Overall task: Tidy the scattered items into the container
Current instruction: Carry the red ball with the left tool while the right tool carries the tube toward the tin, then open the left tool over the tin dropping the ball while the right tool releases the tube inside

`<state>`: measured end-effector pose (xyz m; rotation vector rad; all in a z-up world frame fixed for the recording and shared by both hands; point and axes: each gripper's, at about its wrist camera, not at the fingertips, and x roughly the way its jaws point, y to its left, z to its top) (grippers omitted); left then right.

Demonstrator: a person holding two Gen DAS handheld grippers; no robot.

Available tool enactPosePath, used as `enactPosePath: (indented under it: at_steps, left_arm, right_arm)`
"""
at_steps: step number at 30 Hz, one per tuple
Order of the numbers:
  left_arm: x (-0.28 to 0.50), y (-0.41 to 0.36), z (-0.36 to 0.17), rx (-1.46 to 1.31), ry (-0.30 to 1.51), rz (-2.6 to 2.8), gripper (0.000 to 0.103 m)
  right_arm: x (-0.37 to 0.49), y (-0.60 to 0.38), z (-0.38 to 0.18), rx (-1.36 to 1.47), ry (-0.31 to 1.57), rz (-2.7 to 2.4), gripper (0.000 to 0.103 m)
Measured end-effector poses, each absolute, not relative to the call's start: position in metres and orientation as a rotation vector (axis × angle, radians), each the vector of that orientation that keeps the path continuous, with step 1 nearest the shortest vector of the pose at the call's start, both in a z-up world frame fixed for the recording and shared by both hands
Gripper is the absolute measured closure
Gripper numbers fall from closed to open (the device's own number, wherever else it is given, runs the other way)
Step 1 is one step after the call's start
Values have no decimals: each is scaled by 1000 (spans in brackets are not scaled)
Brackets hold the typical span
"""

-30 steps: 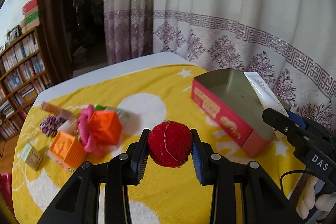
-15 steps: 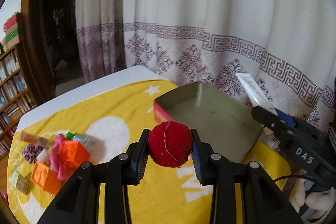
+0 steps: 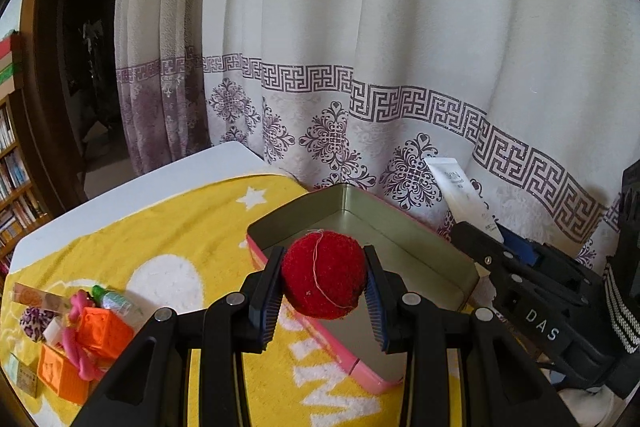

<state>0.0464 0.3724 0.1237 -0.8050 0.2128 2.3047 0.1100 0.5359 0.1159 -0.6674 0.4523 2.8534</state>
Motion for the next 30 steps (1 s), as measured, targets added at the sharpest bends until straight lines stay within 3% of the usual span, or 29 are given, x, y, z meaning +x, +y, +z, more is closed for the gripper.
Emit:
enactPosePath:
  at_steps: [12, 15, 16, 17, 19, 30]
  left_arm:
    - [32, 401, 112, -837, 219, 2256, 64]
    - [27, 406, 109, -852, 221, 2243, 60]
    - [24, 408, 107, -869, 213, 2233, 50]
    - [22, 409, 105, -876, 206, 2228, 30]
    - [20, 406, 104, -870, 164, 2240, 4]
    - [17, 374, 114, -774, 44, 2334, 1]
  right_arm:
    - [98, 545, 105, -708, 449, 2822, 66]
    - [94, 547, 102, -721, 445, 2815, 66]
    - [94, 547, 101, -725, 446, 2812, 66]
    - [93, 548, 99, -731, 449, 2808, 66]
    - [89, 550, 96, -760, 458, 2801, 65]
    - [88, 550, 90, -767, 491, 2794, 64]
